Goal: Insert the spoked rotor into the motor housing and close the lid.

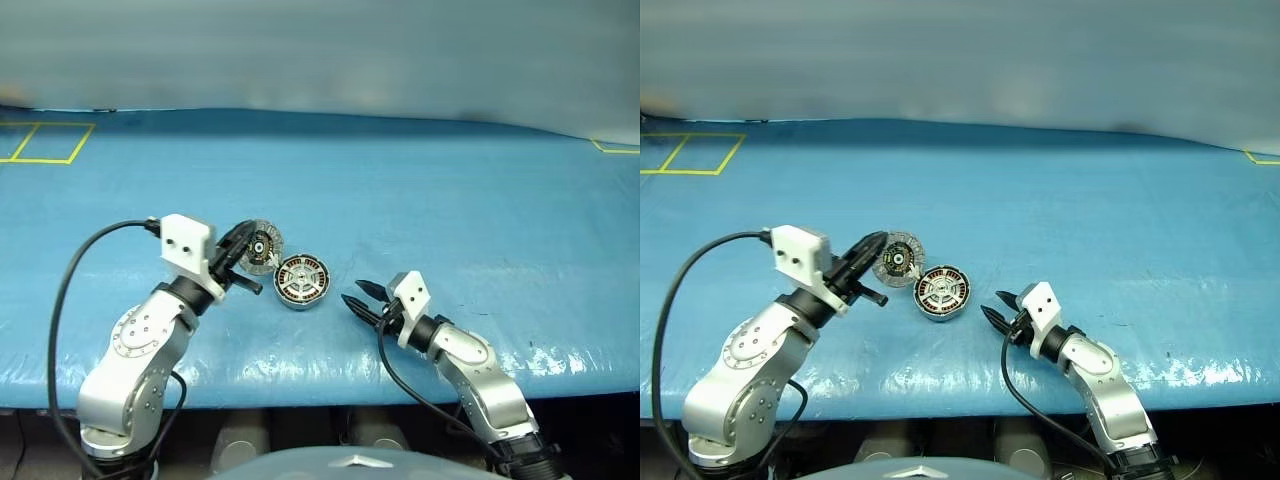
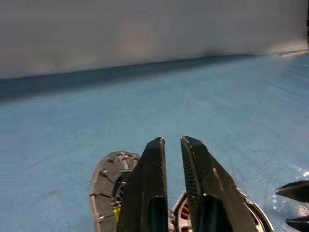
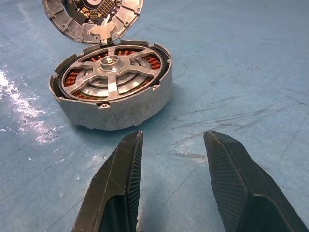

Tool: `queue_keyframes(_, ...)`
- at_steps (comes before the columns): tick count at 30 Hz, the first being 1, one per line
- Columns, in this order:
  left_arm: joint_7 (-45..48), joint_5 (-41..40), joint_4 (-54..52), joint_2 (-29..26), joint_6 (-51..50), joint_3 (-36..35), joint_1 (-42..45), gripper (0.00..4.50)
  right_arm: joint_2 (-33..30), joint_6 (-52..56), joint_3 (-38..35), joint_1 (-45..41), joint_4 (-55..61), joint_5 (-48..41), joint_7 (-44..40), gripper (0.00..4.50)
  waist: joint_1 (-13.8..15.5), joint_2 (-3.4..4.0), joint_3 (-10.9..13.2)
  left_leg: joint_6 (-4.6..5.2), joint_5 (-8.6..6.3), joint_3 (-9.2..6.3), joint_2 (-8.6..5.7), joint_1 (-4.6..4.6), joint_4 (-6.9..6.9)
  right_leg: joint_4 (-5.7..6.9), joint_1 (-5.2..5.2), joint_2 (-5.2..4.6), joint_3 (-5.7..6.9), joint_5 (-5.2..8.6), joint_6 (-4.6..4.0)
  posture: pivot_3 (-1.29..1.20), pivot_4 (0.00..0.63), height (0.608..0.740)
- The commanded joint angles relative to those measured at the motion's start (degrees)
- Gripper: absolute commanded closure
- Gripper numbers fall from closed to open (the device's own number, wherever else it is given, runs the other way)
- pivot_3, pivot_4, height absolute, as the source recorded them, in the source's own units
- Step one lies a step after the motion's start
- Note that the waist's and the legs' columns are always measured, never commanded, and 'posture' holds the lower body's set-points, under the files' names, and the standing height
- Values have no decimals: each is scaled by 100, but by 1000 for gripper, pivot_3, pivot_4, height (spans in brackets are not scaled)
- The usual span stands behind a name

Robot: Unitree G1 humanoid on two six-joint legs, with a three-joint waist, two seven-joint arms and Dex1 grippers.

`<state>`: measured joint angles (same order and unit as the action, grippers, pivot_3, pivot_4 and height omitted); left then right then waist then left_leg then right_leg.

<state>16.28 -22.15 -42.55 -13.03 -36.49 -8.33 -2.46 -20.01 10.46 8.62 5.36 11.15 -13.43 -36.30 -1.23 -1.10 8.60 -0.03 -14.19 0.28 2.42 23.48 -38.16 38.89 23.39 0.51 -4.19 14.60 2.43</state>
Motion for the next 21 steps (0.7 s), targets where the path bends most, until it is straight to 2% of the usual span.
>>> queue_keyframes(1,151,-152,264,168,997,-532,-249,4465,-21,-47,-16,-81,293,-87,-85,2384,-6,0,-1,0,0,1,0,-1,1,0,0,0,-1,0,0,0,150,740)
queue_keyframes(3,331,-178,456,106,1270,-659,-468,4465,-37,-27,7,-82,332,-100,-126,2384,-7,0,0,0,0,1,1,-1,1,0,0,2,0,0,0,0,150,740)
queue_keyframes(6,714,-1089,725,172,1233,-1104,-790,4465,-36,25,24,-79,421,-138,-160,2384,-15,-1,0,1,-1,2,2,0,2,0,2,2,2,2,0,0,150,740)
queue_keyframes(8,983,-1419,982,130,1306,-1317,-997,4465,-30,40,34,-71,455,-142,-172,2384,-18,-1,0,1,-1,1,4,1,1,0,3,1,4,5,1,0,150,740)
queue_keyframes(14,1277,-1453,2025,-99,1408,-1471,-1175,4465,-21,47,99,-63,454,-116,-179,2384,-13,-2,0,1,0,1,3,-1,-4,0,0,2,4,32,-7,0,150,740)
queue_keyframes(17,1379,-1182,2508,-243,1641,-1333,-1025,4500,-19,74,106,-69,478,-152,-191,2976,-11,-3,-1,1,0,2,4,-1,-5,0,0,2,4,32,-8,0,150,740)
queue_keyframes(21,1663,-518,3255,-519,2283,-953,-660,4500,-24,90,96,-73,491,-138,-172,4344,-7,-3,-1,1,0,4,4,-1,-4,0,1,4,5,31,-11,0,150,740)
